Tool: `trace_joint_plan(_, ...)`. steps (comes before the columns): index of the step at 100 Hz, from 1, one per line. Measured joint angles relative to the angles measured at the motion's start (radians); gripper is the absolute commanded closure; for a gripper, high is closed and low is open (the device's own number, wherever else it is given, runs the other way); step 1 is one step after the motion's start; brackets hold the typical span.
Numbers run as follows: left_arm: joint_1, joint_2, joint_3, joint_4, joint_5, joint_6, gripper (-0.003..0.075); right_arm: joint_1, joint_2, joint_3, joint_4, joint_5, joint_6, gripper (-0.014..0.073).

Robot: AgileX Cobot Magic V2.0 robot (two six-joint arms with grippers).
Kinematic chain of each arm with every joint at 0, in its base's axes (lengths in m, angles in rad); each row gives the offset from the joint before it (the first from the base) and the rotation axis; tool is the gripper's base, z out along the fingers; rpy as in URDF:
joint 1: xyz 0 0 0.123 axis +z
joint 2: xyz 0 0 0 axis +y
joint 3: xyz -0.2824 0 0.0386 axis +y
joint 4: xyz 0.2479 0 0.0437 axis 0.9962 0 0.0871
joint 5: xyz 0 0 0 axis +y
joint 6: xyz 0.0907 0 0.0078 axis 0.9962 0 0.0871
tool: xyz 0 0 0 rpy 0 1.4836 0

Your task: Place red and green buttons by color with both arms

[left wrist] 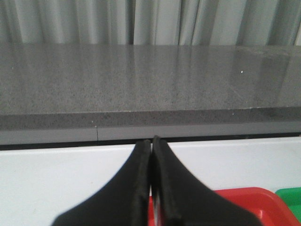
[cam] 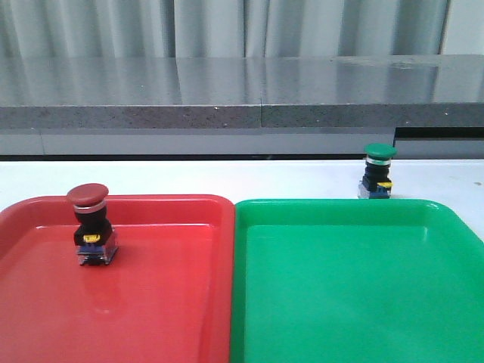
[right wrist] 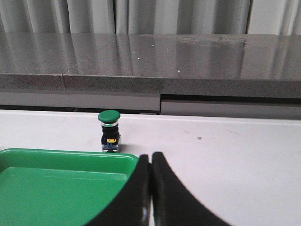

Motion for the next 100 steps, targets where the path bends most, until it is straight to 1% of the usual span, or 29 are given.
trace_joint_plan(6, 0.0, -0.034, 0.054, 0.002, -0.048, 0.0, 0.0739, 0.0, 0.0, 0.0, 0.0, 0.0, 0.0, 0.0662)
trace_joint_plan(13, 0.0, -0.083, 0.117, 0.004, -0.075, 0.0, 0.0739, 0.0, 0.0, 0.0, 0.0, 0.0, 0.0, 0.0662)
trace_joint_plan(33, 0.017, -0.237, 0.287, 0.004, -0.084, 0.0, 0.0739, 0.0, 0.0, 0.0, 0.0, 0.0, 0.0, 0.0662)
trace_joint_plan(47, 0.049, -0.334, 0.362, 0.004, -0.085, 0.0, 0.0739, 0.0, 0.0, 0.0, 0.0, 0.0, 0.0, 0.0662)
trace_joint_plan(63, 0.071, -0.359, 0.366, 0.004, -0.102, 0.0, 0.0739, 0.0, 0.0, 0.0, 0.0, 0.0, 0.0, 0.0662)
trace_joint_plan(100, 0.072, -0.359, 0.366, 0.004, -0.106, 0.0, 0.0739, 0.0, 0.0, 0.0, 0.0, 0.0, 0.0, 0.0662)
